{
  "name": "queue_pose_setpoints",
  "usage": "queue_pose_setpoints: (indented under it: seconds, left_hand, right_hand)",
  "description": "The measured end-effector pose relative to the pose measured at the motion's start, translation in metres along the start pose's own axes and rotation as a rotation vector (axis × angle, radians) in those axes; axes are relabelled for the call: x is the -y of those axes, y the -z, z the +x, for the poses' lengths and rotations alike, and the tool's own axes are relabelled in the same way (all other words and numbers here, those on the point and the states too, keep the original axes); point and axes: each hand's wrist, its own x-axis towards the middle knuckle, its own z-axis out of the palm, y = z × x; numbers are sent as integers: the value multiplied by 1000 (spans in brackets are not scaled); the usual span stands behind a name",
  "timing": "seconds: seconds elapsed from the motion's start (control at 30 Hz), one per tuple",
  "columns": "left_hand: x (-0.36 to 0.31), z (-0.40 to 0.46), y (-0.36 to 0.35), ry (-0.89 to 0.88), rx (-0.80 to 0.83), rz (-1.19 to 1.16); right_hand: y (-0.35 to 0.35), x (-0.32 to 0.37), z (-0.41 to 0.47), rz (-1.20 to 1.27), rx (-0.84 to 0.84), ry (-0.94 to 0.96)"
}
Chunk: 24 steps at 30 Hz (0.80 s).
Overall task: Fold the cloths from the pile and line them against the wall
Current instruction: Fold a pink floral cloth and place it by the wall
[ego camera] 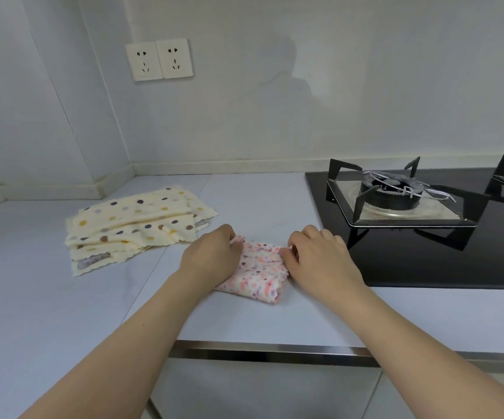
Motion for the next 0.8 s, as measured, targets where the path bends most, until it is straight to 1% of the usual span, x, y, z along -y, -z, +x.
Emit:
queue_pose_setpoints:
  seconds: [0.03,0.07,0.13,0.17,0.2,0.23,0.27,0.33,0.37,0.47,0.57,0.67,0.73,0.8]
  left_hand:
    - [-1,-6,1,-15,-54,7]
    - [-1,-13,1,-68,-164,21]
    - [-2,-29,1,-236,-380,2]
    - [-5,-37,2,-294,-411,-44]
    - [-9,-44,3,-315,-371,-97]
    - [-13,-50,3,-306,-281,-132]
    - [-17,-54,0,-272,-173,-120]
    - [-19,-59,-8,-204,-14,31]
    - [-18,-62,-11,-183,31,79]
    - [-17,-67,-12,-137,123,102]
    - [-20,-68,-6,-106,178,112]
    - [-21,-67,-3,-84,206,57]
    - [-18,-69,-1,-65,146,-76]
    - [-13,-68,7,33,59,-295]
  right_hand:
    - [0,0,0,-3,2,-2]
    - [0,0,0,-4,1,-2]
    - [0,0,0,-3,7,-1]
    - [0,0,1,0,11,-2]
    - [0,0,1,0,14,-3]
    - [0,0,1,-1,21,-7]
    - [1,0,1,-1,28,-12]
    - [2,-1,1,11,43,-20]
    - [3,0,1,22,46,-20]
    - [5,0,0,45,55,-12]
    - [7,0,-1,51,78,-6]
    - [8,0,-1,63,88,-5]
    - [9,0,-3,118,70,3]
    - [13,-1,-6,249,56,-20]
